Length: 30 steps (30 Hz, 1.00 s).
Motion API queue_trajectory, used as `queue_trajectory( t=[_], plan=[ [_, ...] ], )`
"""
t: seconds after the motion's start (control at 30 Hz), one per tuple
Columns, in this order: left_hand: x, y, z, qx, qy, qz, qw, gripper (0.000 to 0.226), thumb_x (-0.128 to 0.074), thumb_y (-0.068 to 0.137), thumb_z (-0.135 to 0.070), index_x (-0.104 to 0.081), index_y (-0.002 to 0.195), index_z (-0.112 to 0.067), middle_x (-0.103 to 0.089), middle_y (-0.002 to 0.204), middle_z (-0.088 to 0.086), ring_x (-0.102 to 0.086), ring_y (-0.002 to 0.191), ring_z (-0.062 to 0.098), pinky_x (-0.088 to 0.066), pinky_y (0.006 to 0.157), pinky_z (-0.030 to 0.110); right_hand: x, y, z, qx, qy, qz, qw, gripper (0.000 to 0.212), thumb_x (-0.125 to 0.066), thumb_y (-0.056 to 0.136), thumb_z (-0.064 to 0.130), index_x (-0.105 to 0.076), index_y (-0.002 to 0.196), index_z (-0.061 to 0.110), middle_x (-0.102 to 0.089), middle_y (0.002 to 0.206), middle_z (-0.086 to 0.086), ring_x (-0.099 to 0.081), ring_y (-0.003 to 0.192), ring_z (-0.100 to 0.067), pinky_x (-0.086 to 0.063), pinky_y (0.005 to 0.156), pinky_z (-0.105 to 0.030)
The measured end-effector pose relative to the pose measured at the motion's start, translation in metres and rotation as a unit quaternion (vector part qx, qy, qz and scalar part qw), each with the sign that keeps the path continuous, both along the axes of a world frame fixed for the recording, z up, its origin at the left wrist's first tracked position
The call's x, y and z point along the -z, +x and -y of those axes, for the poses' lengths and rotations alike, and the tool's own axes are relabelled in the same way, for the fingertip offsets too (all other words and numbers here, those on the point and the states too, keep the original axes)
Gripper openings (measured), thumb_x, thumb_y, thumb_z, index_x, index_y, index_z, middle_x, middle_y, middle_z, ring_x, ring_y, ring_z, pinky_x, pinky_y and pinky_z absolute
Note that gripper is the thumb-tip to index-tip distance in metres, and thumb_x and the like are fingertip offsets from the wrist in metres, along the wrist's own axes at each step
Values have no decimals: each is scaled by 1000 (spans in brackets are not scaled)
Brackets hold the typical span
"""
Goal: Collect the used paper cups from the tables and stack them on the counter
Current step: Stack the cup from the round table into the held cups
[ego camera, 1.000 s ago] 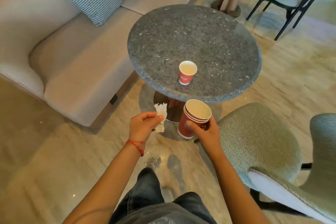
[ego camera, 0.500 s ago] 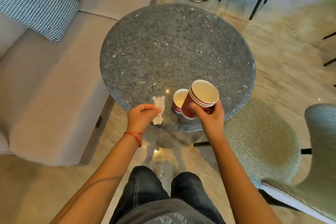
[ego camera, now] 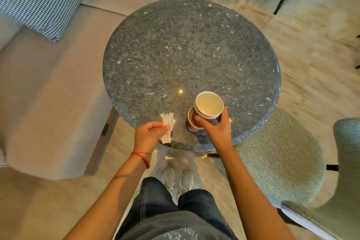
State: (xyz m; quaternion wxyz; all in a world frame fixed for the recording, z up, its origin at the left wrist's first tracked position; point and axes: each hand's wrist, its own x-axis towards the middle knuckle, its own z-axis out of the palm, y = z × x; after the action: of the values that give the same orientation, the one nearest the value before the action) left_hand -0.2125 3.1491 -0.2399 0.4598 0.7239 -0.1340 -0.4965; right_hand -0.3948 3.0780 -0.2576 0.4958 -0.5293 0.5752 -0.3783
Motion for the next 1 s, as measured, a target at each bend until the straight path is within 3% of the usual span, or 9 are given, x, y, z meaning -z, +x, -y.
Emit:
queue_trajectory(
  t=[0.13, 0.3, 0.43, 0.63, 0.83, 0.9, 1.0],
  plan=[
    [0, -8, 1, 3, 8, -12, 1000, 14, -76, 71, -6, -67, 81, -9, -66, 74, 4, -62, 72, 18, -52, 69, 32, 14, -1, -2, -25, 5, -8, 1000, 68, -83, 68, 14, -44, 122, 25, -55, 112, 17, -51, 100, 19, -41, 78, -1],
    [1, -14, 0, 16, 5, -21, 1000, 13, -76, 72, -5, -67, 82, -8, -66, 73, 4, -62, 69, 16, -49, 61, 25, 28, -6, -7, -47, 33, -16, 998, 74, -85, 64, 15, -43, 123, 30, -53, 114, 21, -51, 100, 19, -42, 76, -1],
    [1, -16, -1, 17, 1, -29, 999, 14, -74, 73, -3, -66, 75, -14, -66, 74, 6, -62, 71, 19, -51, 62, 26, 37, -8, -10, -50, 53, -18, 997, 77, -86, 63, 12, -41, 119, 42, -54, 115, 20, -51, 102, 17, -44, 77, -3],
    [2, -15, -2, 16, 3, -27, 1000, 13, -75, 72, -4, -66, 76, -13, -66, 72, 5, -62, 71, 19, -51, 64, 28, 40, -7, -10, -26, 51, -33, 998, 72, -84, 64, 13, -43, 120, 32, -53, 112, 22, -50, 100, 19, -44, 75, -3],
    [4, -16, -1, 33, 6, -30, 999, 13, -75, 72, -6, -66, 80, -12, -67, 73, 5, -62, 71, 17, -51, 68, 30, 30, -11, -16, 11, 54, -4, 998, 62, -84, 66, 11, -47, 108, 37, -56, 109, 18, -53, 95, 18, -43, 74, -3],
    [5, -18, 3, 43, 6, -30, 999, 13, -75, 73, -6, -66, 78, -14, -69, 64, -1, -64, 64, 11, -52, 61, 23, 26, -15, -22, 29, 63, 18, 997, 62, -82, 68, 13, -47, 116, 30, -58, 110, 16, -54, 96, 17, -44, 76, -5],
    [5, -25, 9, 64, 1, -44, 997, 13, -74, 73, -4, -66, 79, -13, -68, 54, -11, -64, 53, 0, -50, 50, 16, 19, -26, -33, 67, 76, 50, 994, 64, -82, 67, 19, -49, 121, 27, -61, 114, 11, -57, 103, 4, -48, 84, -21]
  ],
)
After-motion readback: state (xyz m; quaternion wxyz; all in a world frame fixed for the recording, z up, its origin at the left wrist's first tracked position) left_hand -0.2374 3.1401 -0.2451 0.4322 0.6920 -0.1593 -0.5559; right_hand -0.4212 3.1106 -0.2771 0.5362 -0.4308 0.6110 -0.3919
